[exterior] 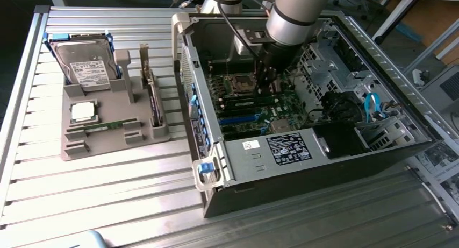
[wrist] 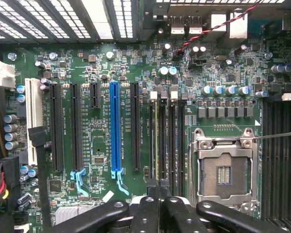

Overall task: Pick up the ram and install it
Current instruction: 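Insert the ram into the slot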

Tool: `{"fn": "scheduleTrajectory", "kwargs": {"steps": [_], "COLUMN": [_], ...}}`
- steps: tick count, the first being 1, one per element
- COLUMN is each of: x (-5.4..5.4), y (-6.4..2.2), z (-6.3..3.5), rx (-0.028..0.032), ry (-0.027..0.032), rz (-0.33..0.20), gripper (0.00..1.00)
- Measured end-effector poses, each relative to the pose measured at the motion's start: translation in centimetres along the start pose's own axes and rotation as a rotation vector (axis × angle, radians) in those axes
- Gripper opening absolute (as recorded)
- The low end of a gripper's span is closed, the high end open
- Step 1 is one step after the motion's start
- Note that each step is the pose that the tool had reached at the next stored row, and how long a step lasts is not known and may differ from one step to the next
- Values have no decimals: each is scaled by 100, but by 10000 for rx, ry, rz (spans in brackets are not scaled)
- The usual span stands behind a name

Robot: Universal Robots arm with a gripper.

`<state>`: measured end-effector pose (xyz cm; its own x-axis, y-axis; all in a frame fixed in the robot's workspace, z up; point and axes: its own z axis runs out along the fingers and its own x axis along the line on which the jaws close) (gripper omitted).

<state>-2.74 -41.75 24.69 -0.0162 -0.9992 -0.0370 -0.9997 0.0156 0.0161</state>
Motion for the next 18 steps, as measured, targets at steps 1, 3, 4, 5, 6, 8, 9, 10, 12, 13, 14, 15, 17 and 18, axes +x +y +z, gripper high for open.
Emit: {"fn": "scheduleTrajectory", "kwargs": {"steps": [1, 3, 4, 5, 6, 8, 9, 10, 12, 13, 14, 15, 17, 18], "x": [0, -1, -1, -2, -2, -2, -2, -2, -2, -3, -3, -3, -4, -4], "y": [0, -3, -4, -5, -5, -5, -5, -6, -9, -11, -12, -12, -13, -13], "z": [-9, -22, -29, -33, -35, -43, -45, -48, -57, -63, -69, -76, -88, -97], "rx": [0, 0, 0, 1, 2, 0, 0, 0, 0, 1, 0, 0, 1, 0], "ry": [0, -1, -1, -2, -4, -1, -1, 0, 0, -1, 0, -1, -1, -1], "rz": [0, 1, 1, 1, 0, 0, 0, 0, -1, 0, 0, 1, 0, 0], "gripper": [11, 11, 11, 11, 11, 11, 11, 11, 11, 11, 11, 11, 11, 11]}}
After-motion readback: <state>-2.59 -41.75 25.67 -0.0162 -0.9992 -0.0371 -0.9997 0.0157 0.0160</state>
